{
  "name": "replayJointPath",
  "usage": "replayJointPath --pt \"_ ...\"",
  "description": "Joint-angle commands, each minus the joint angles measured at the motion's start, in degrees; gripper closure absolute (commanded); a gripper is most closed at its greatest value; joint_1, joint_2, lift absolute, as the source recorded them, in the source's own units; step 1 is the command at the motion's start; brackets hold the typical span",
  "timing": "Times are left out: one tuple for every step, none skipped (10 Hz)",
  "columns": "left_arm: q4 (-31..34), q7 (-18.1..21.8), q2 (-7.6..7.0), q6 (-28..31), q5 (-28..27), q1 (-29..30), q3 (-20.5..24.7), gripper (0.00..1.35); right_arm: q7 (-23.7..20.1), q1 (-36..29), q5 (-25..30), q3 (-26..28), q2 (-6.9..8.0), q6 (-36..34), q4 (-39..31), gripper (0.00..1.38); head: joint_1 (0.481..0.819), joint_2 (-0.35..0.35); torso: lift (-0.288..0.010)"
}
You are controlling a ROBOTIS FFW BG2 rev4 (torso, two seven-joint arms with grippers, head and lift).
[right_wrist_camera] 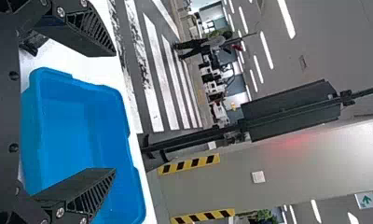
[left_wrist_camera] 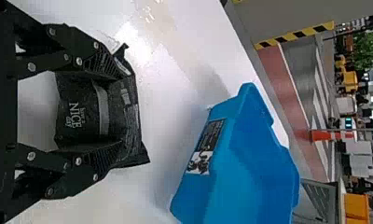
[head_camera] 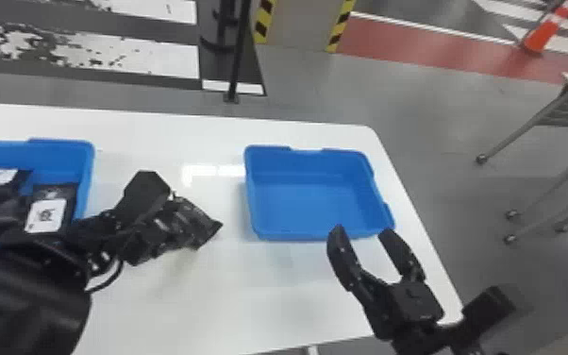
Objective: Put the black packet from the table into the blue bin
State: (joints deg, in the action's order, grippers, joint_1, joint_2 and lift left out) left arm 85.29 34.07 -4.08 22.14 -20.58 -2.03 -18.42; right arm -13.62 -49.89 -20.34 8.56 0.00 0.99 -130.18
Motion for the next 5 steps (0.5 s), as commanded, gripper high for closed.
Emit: replayJointPath --pt "0.13 0.65 -0.31 -3.58 -0.79 -0.5 0.83 1.22 0.0 0.25 0.0 -0.22 0.05 0.0 0.17 0.13 0.695 -0.302 -0.11" --pt "0.13 1.35 -0.4 -5.13 -0.56 -0.92 1.4 1.22 0.0 0.25 0.0 -0.22 0.05 0.0 0.32 0.13 0.695 -0.298 -0.11" --pt "0.42 2.41 -0.66 -5.69 0.58 -1.35 1.97 1.22 -0.09 0.25 0.0 -0.22 0.05 0.0 0.32 0.13 0.695 -0.297 -0.11" --pt "2.1 3.37 -1.37 -5.83 2.3 -1.2 2.43 1.22 -0.09 0.11 -0.11 -0.22 0.05 0.0 0.32 0.14 0.695 -0.292 -0.11" --pt "5.06 4.43 -2.51 -5.97 3.78 -0.36 3.0 1.22 -0.09 0.11 -0.23 -0.22 0.05 0.0 0.17 0.14 0.695 -0.29 -0.11"
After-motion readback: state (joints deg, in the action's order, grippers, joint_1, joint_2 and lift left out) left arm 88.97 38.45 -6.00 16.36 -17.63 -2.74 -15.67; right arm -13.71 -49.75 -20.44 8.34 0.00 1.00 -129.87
